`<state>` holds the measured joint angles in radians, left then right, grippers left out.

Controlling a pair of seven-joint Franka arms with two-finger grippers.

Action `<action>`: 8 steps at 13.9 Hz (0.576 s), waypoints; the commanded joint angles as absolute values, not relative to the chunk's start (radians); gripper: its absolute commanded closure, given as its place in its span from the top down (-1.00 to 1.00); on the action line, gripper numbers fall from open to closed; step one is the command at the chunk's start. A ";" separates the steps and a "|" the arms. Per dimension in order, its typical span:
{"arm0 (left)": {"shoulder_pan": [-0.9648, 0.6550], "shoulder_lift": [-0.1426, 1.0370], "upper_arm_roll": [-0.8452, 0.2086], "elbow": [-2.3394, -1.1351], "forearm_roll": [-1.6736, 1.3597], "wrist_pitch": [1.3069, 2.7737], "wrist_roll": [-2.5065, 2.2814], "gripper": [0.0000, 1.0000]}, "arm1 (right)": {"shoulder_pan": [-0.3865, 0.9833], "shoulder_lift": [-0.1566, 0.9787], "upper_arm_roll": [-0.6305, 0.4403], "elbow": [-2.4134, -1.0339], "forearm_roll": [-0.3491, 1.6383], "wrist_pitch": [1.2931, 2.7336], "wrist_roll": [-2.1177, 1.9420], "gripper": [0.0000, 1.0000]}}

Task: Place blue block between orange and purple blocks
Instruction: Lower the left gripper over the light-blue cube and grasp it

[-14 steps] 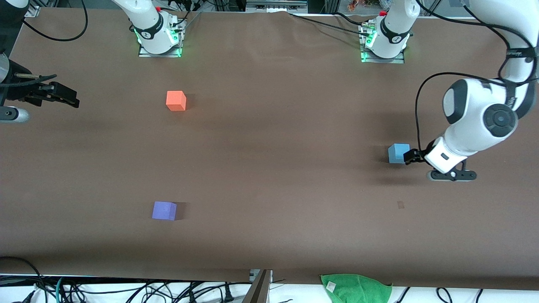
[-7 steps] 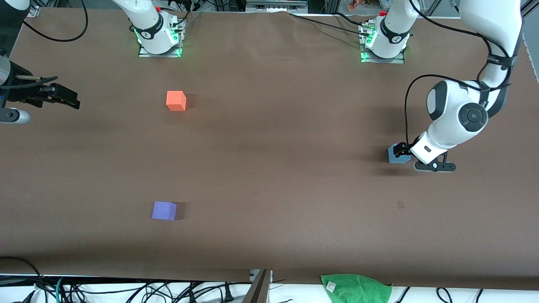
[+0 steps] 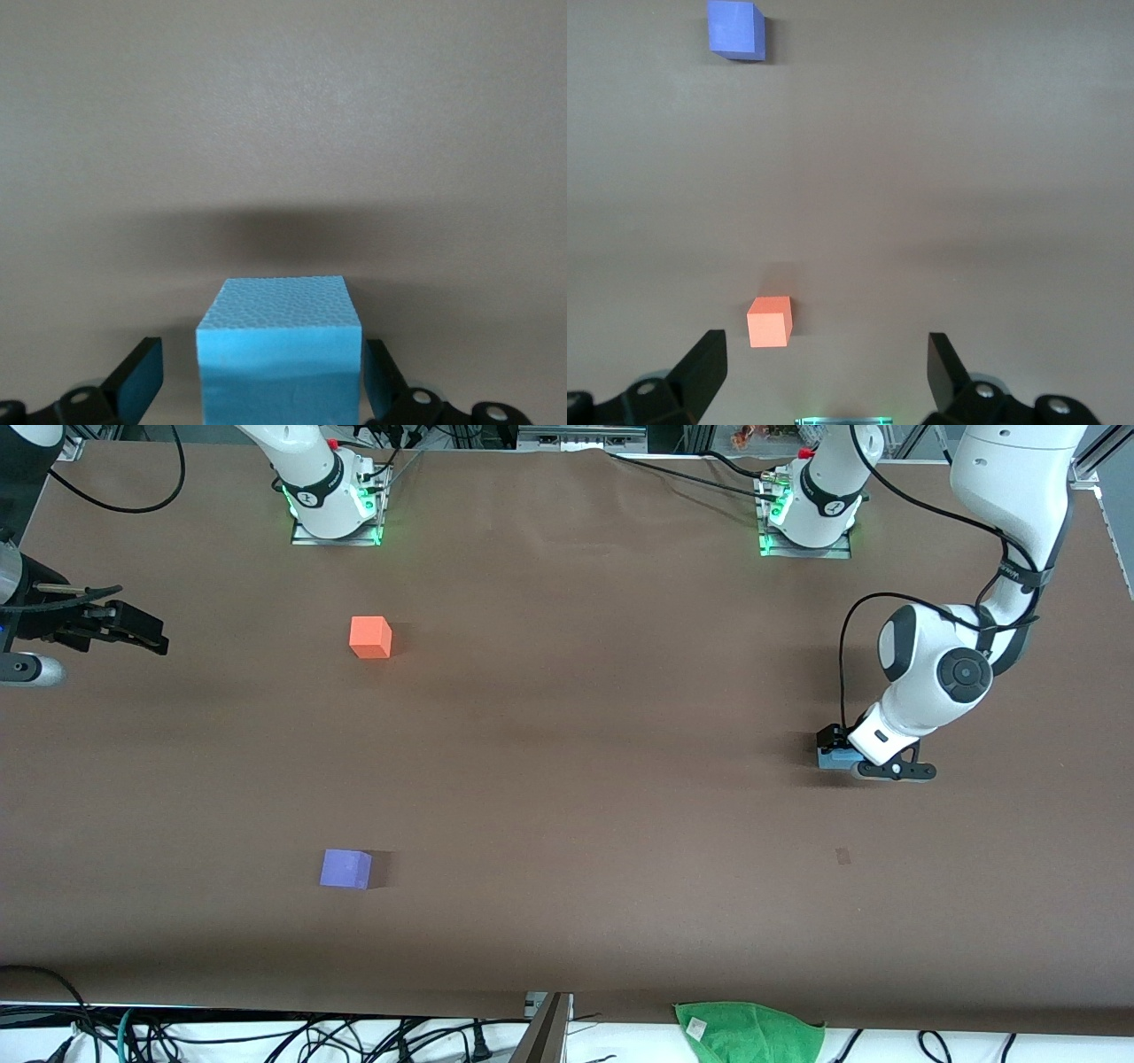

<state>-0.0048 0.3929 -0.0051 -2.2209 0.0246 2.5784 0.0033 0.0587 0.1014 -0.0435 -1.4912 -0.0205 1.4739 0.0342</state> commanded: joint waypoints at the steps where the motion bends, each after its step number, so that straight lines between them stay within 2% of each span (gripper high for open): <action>1: -0.003 0.399 -0.014 -2.226 -0.005 2.602 0.029 0.71 | 0.058 0.101 -0.041 -1.489 -0.020 1.479 0.023 1.00; 3: -0.005 0.399 -0.015 -2.226 -0.005 2.615 0.029 -0.64 | 0.058 0.101 -0.041 -1.489 -0.020 1.479 0.021 1.00; 4: -0.005 0.399 -0.017 -2.226 -0.005 2.615 0.031 -1.00 | 0.058 0.101 -0.041 -1.489 -0.020 1.479 0.021 1.00; 6: -0.005 0.387 -0.018 -2.221 -0.005 2.611 0.020 -1.00 | 0.058 0.101 -0.041 -1.488 -0.020 1.479 0.021 1.00; 8: -0.006 0.326 -0.038 -2.206 -0.006 2.593 -0.053 -1.00 | 0.058 0.106 -0.041 -1.489 -0.020 1.479 0.023 1.00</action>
